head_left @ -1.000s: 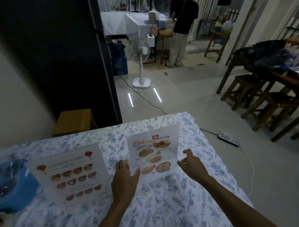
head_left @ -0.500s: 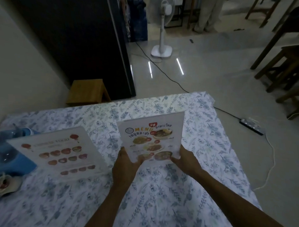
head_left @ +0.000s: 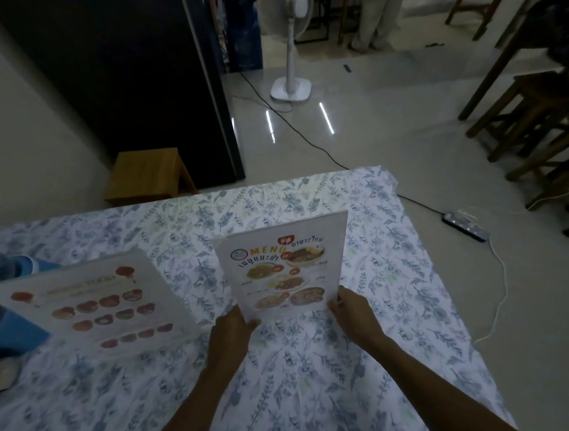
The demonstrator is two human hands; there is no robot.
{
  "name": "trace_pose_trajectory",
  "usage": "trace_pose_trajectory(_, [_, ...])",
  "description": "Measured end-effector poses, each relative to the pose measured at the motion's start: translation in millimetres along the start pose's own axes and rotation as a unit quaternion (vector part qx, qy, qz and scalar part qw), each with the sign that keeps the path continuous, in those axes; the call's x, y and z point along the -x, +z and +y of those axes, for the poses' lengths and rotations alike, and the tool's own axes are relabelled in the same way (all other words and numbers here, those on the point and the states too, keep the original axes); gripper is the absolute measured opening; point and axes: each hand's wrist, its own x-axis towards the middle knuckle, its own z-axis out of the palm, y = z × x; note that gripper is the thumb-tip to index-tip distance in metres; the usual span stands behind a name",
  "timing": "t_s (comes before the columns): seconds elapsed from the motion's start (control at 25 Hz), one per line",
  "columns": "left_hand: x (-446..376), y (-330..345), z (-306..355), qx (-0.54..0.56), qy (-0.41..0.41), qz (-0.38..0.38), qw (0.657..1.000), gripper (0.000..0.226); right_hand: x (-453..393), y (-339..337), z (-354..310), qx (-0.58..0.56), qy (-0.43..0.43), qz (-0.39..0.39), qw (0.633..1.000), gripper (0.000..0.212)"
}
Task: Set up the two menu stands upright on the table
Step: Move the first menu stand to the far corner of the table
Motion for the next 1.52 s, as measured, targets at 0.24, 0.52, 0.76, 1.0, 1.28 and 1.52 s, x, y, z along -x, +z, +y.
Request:
trace_pose_trajectory(0.24, [-24.5, -8.2, 13.2, -0.009, 0.029, -0.021, 0.999, 0.035, 1.1, -13.5, -9.8, -0.001, -0.012, 0.035, 0.999, 0.016])
trace_pose_trajectory(0.52, [-77.3, -10.6, 97.3, 0.003, 0.135, -0.038, 0.990, 0.033, -43.2, -92.4, -5.1, 0.021, -0.031, 0.102, 0.994, 0.018])
trace_pose_trajectory(0.76, [-145.0, 11.8, 193.9, 0.007, 0.155, -0.005, 0.988, 0.034, -124.0, -177.8, 11.4, 0.050, -0.049, 0.144, 0.987, 0.024])
trace_pose_trajectory(1.0, [-214.6, 57.0, 260.1, 0.003, 0.147, -0.002, 0.989, 0.020, -231.2, -238.6, 45.4, 0.101, -0.045, 0.129, 0.985, 0.026])
trace_pose_trajectory(1.28, [-279.6, 92.4, 273.4, -0.019, 0.101, 0.013, 0.995, 0.035, -309.1, -243.8, 67.8, 0.108, -0.066, 0.099, 0.987, 0.026])
trace_pose_trajectory(1.52, [-304.5, 108.1, 264.1, -0.053, 0.095, 0.013, 0.994, 0.035, -333.6, -219.4, 86.0, 0.087, -0.080, 0.108, 0.987, 0.019])
